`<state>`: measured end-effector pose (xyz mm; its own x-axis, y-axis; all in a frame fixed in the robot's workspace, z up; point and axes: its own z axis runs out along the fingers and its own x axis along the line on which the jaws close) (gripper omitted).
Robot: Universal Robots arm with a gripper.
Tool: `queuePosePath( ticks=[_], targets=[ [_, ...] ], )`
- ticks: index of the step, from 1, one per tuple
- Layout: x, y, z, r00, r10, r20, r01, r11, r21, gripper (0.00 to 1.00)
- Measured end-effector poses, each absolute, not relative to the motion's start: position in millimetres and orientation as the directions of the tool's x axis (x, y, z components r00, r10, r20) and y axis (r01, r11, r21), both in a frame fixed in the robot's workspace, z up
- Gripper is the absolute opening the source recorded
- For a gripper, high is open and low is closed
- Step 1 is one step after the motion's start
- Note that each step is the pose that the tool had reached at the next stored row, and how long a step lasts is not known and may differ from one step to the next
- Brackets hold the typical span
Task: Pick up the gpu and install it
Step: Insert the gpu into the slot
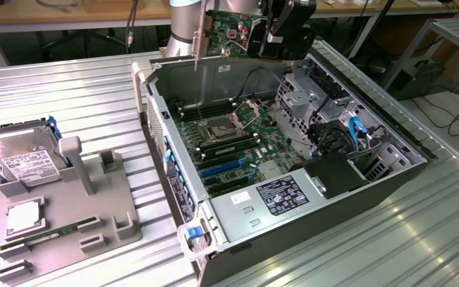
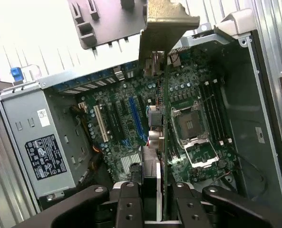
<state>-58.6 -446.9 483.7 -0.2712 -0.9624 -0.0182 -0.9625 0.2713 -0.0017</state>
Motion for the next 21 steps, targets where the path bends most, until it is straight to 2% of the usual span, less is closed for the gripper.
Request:
queuePosePath(
  ticks=[21],
  targets=[
    [-58.6,-446.9,483.7,0.046,-0.999,-0.018,-0.999,-0.046,-0.002,0.28]
  ],
)
